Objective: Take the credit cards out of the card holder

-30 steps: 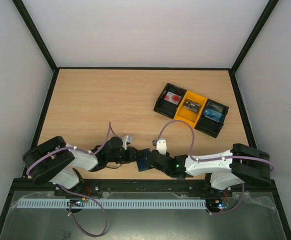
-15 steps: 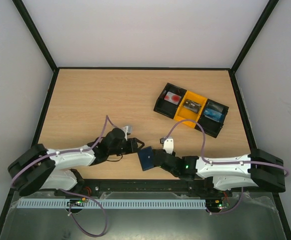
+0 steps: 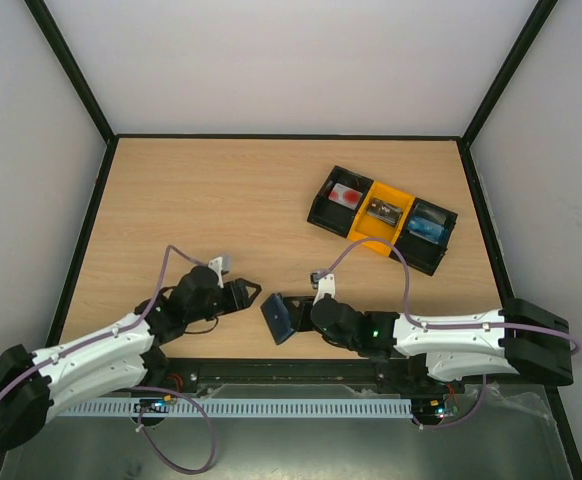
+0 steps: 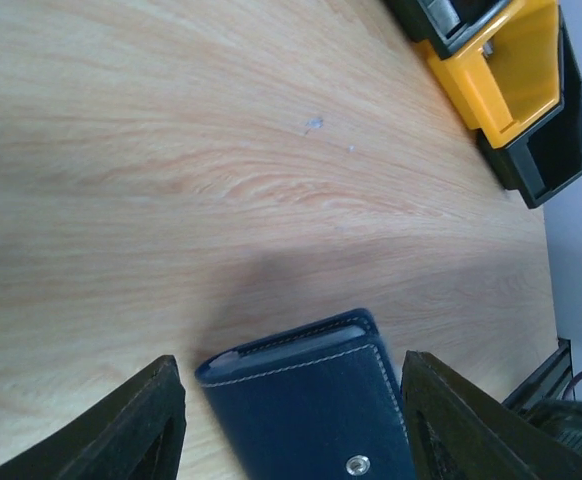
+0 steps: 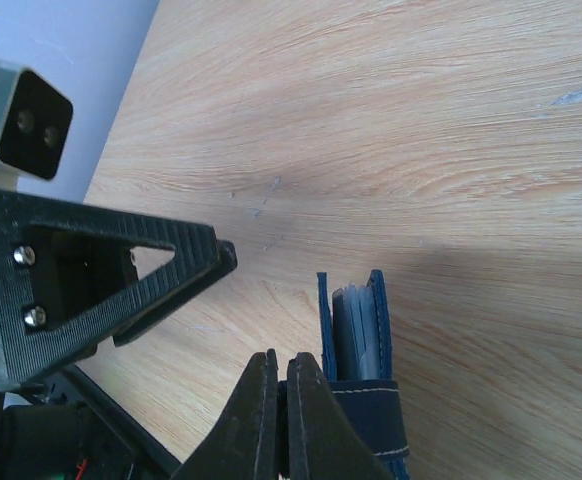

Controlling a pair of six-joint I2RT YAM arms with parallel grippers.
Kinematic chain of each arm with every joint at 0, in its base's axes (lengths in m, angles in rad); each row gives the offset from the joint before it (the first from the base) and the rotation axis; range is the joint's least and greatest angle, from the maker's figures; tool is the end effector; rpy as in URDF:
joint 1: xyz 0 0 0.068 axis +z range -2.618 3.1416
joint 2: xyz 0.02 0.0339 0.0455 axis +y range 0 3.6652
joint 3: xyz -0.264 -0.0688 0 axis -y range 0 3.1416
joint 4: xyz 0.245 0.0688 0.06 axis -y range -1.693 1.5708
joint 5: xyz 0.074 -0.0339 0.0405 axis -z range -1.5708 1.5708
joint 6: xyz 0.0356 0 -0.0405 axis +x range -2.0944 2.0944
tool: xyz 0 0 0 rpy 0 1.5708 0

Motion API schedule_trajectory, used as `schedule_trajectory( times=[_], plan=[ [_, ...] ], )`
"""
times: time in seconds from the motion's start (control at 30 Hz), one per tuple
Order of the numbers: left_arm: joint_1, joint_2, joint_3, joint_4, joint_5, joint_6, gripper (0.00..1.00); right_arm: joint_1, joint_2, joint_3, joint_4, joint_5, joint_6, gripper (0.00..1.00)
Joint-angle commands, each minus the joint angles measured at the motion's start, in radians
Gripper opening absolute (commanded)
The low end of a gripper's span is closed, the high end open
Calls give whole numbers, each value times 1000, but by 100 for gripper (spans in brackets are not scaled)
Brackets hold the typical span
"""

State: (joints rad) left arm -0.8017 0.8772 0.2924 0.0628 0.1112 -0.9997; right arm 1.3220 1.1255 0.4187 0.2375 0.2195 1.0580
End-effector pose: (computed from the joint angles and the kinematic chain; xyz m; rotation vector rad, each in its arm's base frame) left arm 0.1247 -0.1346 0.1767 -0.1554 2.3219 -1.1348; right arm 0.0638 0.2196 0.1891 -0.1466 2.2715 1.2018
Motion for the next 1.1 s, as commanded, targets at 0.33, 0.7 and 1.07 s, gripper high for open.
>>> schedule_trajectory(
  times=[0.33, 0.7, 1.07],
  plan=[
    [5, -139, -61, -104, 13, -52, 62, 6, -14, 32, 144, -49, 20, 2],
    [5, -144, -104, -103, 15, -63, 62, 5, -24, 26, -21, 91, 45, 2],
    [5, -140, -124, -86, 35, -69, 58, -22, -194, -112, -262, 289, 150, 2]
  ],
)
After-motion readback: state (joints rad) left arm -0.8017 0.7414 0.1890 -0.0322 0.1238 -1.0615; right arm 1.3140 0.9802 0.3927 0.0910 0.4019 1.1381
